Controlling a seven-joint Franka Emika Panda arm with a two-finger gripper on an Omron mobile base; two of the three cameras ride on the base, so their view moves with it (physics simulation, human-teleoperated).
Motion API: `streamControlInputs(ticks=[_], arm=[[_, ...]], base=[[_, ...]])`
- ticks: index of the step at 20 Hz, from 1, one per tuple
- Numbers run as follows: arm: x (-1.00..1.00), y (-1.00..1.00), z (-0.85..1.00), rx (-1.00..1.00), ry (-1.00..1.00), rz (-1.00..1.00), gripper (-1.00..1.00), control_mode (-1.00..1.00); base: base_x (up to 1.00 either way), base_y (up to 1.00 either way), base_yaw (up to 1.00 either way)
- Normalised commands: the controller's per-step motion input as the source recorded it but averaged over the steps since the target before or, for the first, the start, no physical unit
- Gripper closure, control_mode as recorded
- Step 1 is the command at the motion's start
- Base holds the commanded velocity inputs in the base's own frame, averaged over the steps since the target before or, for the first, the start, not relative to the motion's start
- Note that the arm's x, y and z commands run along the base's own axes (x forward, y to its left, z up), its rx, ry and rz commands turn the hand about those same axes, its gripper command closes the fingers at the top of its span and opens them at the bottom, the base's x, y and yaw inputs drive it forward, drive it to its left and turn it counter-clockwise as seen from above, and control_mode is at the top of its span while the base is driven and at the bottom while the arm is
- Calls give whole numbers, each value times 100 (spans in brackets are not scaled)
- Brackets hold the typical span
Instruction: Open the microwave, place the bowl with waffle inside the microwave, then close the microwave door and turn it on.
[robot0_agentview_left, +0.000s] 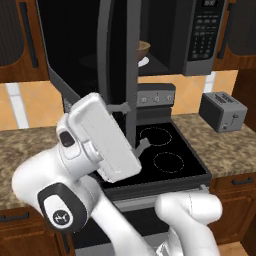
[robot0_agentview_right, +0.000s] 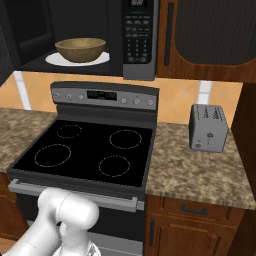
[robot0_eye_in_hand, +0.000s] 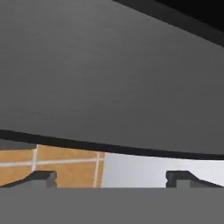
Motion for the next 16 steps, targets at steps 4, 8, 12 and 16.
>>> streamControlInputs(ticks=[4,8,12,16], arm=[[5,-72,35,15,7,13,-100,-100],[0,-82,-8,6,15,31,-100,-100],[22,-58,-36,0,31,41,-100,-100],[23,-15,-17,0,18,32,-100,-100]], base=[[0,0,0],[0,0,0],[0,0,0],[0,0,0]])
